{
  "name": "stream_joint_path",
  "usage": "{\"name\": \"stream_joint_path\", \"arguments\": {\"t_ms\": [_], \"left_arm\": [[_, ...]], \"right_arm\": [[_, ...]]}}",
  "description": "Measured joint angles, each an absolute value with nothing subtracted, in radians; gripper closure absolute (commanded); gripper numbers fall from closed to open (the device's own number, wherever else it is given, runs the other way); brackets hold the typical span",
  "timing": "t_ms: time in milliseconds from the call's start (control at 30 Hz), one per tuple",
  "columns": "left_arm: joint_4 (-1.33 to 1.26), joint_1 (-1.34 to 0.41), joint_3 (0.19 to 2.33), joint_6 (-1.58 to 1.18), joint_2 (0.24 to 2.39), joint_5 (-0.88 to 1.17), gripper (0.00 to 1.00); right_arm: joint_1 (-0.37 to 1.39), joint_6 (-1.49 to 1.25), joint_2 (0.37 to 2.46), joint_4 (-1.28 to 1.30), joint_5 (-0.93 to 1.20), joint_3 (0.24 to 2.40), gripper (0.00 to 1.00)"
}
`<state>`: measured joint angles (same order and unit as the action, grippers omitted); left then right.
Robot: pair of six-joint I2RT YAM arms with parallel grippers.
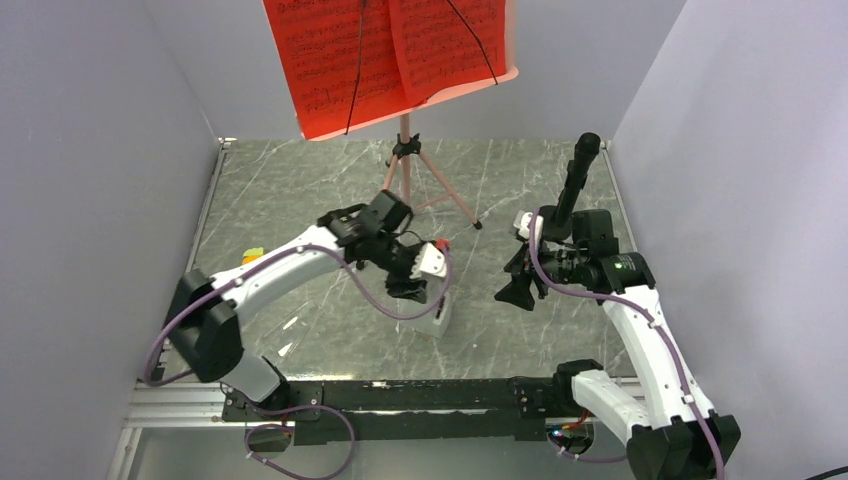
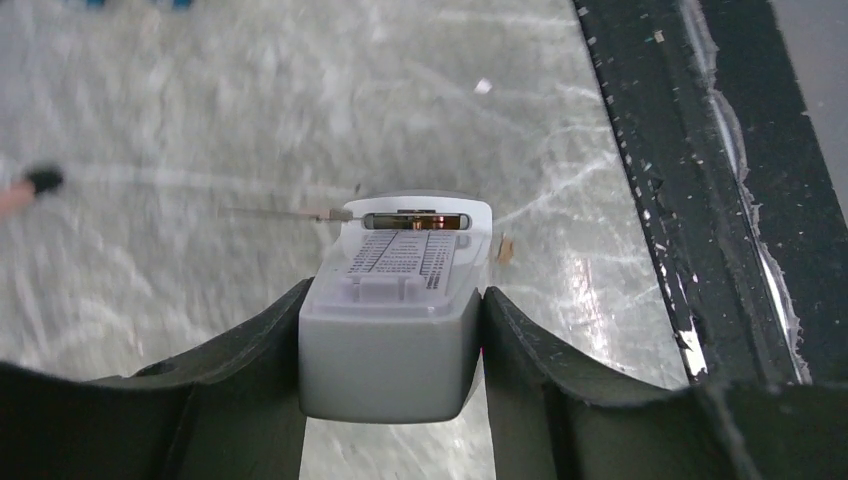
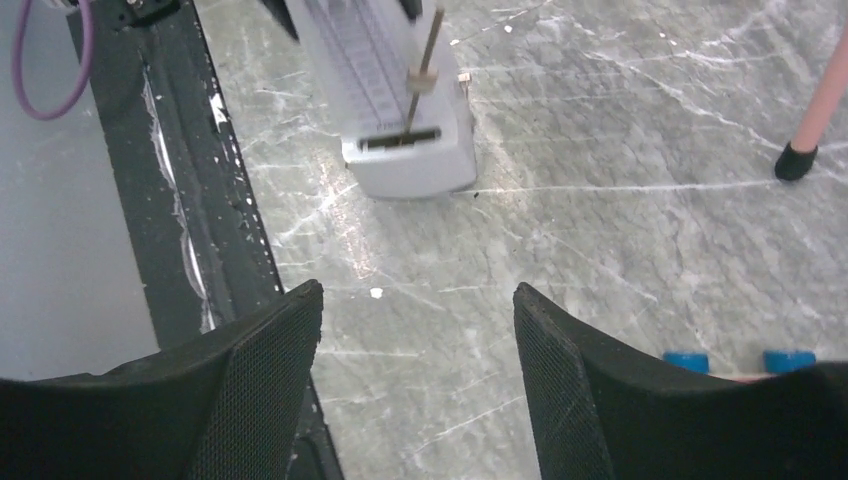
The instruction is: Pack up the instrument practice props
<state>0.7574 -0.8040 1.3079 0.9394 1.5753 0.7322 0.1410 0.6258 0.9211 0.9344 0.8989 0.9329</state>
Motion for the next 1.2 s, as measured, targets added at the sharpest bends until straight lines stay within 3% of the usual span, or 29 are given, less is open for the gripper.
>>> {"name": "stream_joint_path", "arguments": {"t_ms": [167, 333, 467, 800, 1200], "left_arm": [[0.591, -0.681, 1.093, 0.750, 1.398, 0.709, 0.99], [0.440, -0.628, 0.963, 0.614, 1.297, 0.700, 0.99], [0.333, -0.614, 0.920, 0.507, 1.285, 0.683, 0.99], [0.142, -0.542, 0.855, 0.324, 1.286, 0.685, 0.99], [0.151, -0.537, 0.848, 0.425, 1.286, 0.723, 0.99]], "right_arm": [[0.239, 0.676, 1.009, 0.832, 0.886, 0.904, 0.40], [0.381, 0.712, 1.139, 0.752, 0.864, 0.908, 0.38], [0.452, 0.701, 1.209, 0.655, 0.854, 0.919, 0.35], [0.541, 0.559, 1.374, 0.337, 0.834, 0.941, 0.41], [0.553, 0.500, 1.506, 0.272, 0.841, 1.047, 0.51]]}}
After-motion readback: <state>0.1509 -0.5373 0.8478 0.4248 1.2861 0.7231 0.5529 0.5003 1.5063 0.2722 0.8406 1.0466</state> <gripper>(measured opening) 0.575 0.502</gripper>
